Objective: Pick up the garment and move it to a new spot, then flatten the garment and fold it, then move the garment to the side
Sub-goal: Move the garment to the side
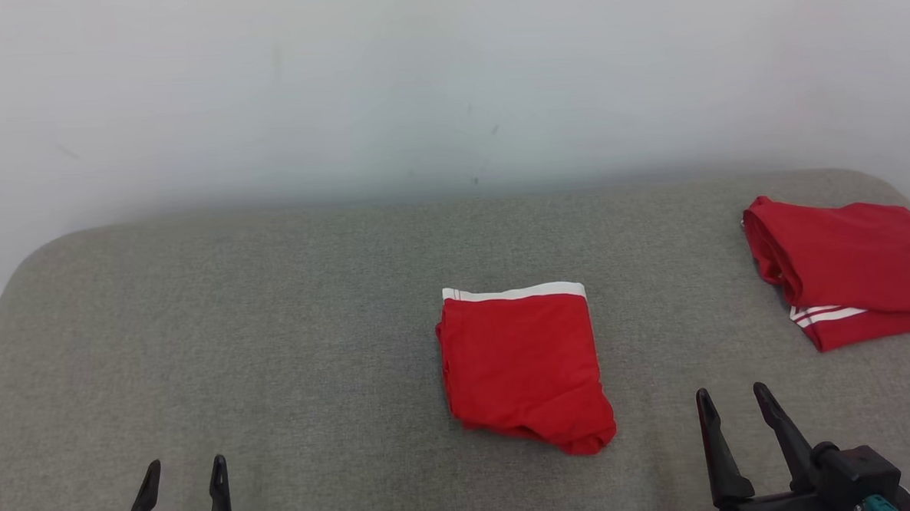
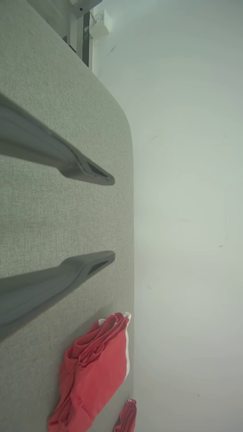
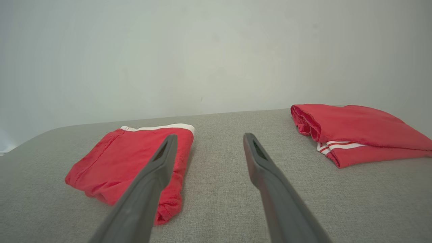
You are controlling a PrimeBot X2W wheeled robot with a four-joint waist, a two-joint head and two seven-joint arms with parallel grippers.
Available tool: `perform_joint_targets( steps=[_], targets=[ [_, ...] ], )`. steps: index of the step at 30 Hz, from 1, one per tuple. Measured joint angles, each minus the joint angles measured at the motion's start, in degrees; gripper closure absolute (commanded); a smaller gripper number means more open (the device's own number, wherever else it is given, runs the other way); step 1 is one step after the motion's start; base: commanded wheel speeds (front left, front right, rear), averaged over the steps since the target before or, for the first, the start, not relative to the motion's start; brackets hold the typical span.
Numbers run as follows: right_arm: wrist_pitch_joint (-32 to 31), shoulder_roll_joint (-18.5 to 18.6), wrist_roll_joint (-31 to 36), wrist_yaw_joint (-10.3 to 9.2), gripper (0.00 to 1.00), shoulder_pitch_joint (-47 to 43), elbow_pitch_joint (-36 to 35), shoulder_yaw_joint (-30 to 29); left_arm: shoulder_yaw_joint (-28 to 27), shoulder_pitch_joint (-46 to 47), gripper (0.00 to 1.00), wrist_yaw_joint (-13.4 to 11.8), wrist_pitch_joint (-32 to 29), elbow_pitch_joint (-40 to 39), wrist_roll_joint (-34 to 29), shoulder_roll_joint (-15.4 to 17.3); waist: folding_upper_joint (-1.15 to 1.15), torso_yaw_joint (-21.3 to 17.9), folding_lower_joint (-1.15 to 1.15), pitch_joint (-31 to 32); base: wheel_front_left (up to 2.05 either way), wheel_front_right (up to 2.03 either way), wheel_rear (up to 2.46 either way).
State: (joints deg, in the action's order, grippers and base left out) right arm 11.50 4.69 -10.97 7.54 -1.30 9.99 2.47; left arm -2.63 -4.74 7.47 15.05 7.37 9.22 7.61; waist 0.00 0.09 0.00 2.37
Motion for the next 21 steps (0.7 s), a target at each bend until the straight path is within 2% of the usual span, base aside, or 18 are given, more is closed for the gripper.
perform_joint_targets(
  steps=[21],
  targets=[
    [-0.46,0.03,-0.53,0.00,0.00,-0.40,-0.46,1.14,0.10,0.02,0.00,0.01,0.00,-0.89,0.01,0.10,0.00,1.24,0.00,-0.04,0.00,0.00,0.00]
  ],
)
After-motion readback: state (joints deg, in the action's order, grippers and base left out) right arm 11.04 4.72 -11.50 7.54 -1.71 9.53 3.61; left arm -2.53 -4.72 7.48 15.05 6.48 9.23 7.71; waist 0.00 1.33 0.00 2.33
